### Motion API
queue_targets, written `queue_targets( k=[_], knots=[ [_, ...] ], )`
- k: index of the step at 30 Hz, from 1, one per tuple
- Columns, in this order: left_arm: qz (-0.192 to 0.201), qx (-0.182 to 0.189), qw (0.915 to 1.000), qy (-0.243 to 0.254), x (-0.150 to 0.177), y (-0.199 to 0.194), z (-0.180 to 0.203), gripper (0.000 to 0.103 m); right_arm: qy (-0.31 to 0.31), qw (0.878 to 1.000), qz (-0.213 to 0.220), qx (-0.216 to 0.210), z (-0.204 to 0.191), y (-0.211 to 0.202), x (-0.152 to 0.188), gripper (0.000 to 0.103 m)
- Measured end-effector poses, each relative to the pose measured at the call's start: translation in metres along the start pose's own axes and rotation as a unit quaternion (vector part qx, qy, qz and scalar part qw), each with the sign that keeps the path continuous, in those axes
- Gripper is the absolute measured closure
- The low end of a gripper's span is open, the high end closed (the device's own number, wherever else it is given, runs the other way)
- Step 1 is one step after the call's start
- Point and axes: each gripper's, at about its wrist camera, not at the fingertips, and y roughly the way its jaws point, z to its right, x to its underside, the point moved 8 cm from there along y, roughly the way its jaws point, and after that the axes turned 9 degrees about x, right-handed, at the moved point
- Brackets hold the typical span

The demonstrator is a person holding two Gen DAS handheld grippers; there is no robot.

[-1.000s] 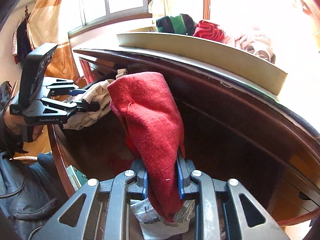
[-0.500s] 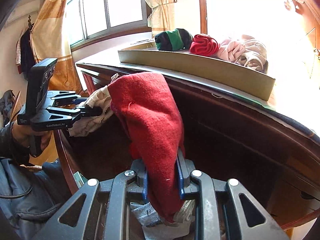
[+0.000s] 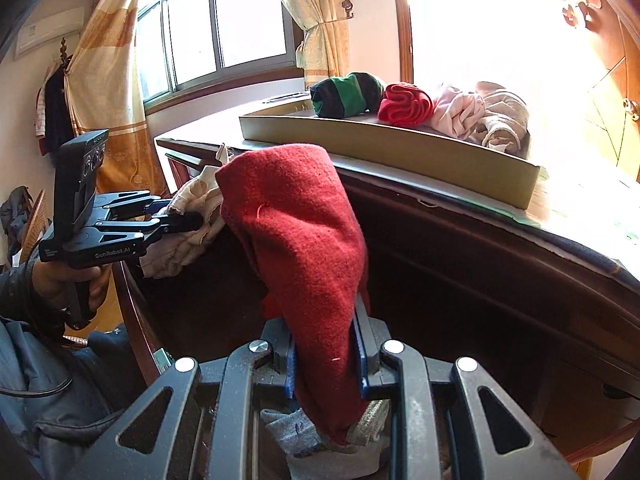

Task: Take underwear out of drawer
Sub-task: 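Lift the beige bra and red cloth out of the drawer with both grippers, then carry the beige bra and red cloth over the cardboard tray with both grippers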

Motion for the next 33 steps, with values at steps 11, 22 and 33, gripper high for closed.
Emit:
queue_targets(
  k=[11,22,33],
  knots=[
    [0.030,-0.003,0.9996,-0.001,-0.005,-0.007,0.005,0.073,0.006,1.000,0.027,-0.001,0.001,-0.005,-0.005,0.079],
    [0.062,-0.003,0.9981,-0.003,-0.016,-0.019,0.009,0.073,0.015,0.998,0.055,-0.002,0.004,-0.010,-0.007,0.079],
    [0.074,-0.007,0.9972,-0.007,-0.023,-0.027,0.010,0.073,0.017,0.997,0.076,0.002,0.005,-0.015,-0.007,0.079]
  ],
)
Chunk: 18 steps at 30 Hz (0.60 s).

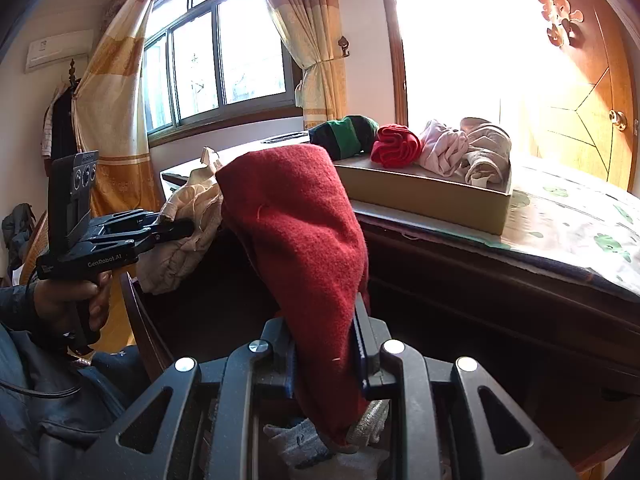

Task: Take underwear out of drawer
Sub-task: 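Carry the beige bra and red cloth over the cardboard tray with both grippers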

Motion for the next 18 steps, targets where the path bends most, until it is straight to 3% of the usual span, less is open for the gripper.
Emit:
queue_targets(
  k=[18],
  knots=[
    [0.030,0.001,0.9995,0.007,-0.023,-0.017,0.006,0.073,-0.005,0.999,0.036,-0.008,-0.005,-0.012,-0.006,0.079]
  ],
)
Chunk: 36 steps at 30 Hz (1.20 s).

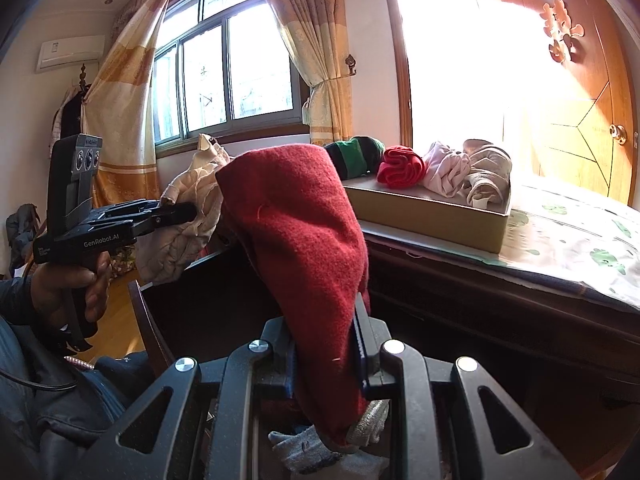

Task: Take underwear out of drawer
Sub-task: 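Carry the beige bra and red cloth over the cardboard tray with both grippers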

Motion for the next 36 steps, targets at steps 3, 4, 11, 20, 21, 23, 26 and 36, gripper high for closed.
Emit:
queue_targets(
  k=[3,4,11,20,21,23,26,36],
  knots=[
    [0.003,0.000,1.0000,0.001,-0.004,0.000,0.001,0.073,0.003,1.000,0.007,-0.002,0.001,-0.002,-0.002,0.079],
    [0.004,0.000,1.0000,0.001,-0.005,-0.001,0.001,0.073,0.005,1.000,0.010,-0.002,0.002,-0.002,-0.003,0.079],
    [0.006,-0.001,1.0000,0.002,-0.010,0.000,0.002,0.073,0.020,0.999,0.031,-0.007,0.008,-0.009,-0.009,0.079],
    [0.010,-0.001,0.9999,0.004,-0.015,0.000,0.004,0.073,0.031,0.999,0.042,-0.015,0.008,-0.013,-0.011,0.079],
    [0.011,-0.001,0.9999,0.004,-0.016,0.000,0.003,0.073,0.033,0.998,0.043,-0.016,0.007,-0.013,-0.012,0.079],
    [0.012,0.000,0.9999,0.005,-0.018,0.000,0.003,0.073,0.034,0.998,0.044,-0.017,0.006,-0.014,-0.012,0.079],
    [0.014,0.000,0.9999,0.008,-0.020,0.000,0.004,0.073,0.036,0.998,0.044,-0.020,0.005,-0.013,-0.014,0.079],
    [0.012,0.004,0.9998,0.014,-0.024,0.005,0.005,0.073,0.042,0.998,0.045,-0.031,-0.001,-0.012,-0.024,0.079]
  ],
)
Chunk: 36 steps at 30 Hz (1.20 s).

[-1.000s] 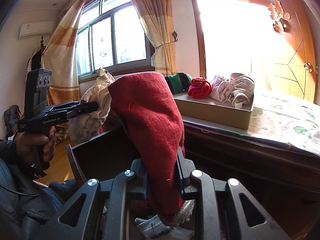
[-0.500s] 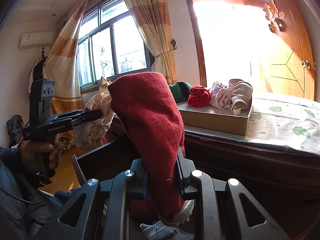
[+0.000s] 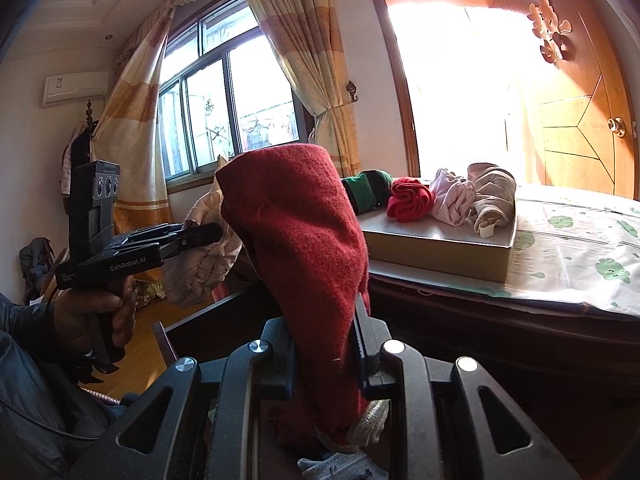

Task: Take underwear out of drawer
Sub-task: 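Carry the beige bra and red cloth over the cardboard tray with both grippers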

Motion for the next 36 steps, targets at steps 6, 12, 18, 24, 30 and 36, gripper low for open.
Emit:
queue_targets(
  k=[6,12,18,24,30,36],
  knots=[
    [0.002,-0.002,0.9999,0.012,-0.009,0.002,0.002,0.073,0.000,1.000,-0.001,0.000,-0.003,0.002,-0.007,0.079],
    [0.005,0.001,0.9999,0.014,-0.022,0.008,-0.001,0.073,0.000,1.000,0.003,0.002,-0.001,0.004,-0.022,0.079],
    [0.004,0.005,0.9999,0.013,-0.031,0.013,-0.003,0.073,0.002,1.000,0.002,0.010,0.001,0.006,-0.036,0.079],
    [0.001,0.008,0.9999,0.015,-0.042,0.020,-0.005,0.073,0.013,1.000,-0.004,0.015,0.008,0.008,-0.048,0.079],
    [-0.002,0.006,0.9998,0.020,-0.055,0.029,-0.006,0.073,0.022,0.999,-0.014,0.024,0.016,0.009,-0.062,0.079],
    [-0.005,0.012,0.9996,0.026,-0.066,0.038,-0.004,0.073,0.041,0.998,-0.021,0.032,0.030,0.013,-0.073,0.079]
  ],
)
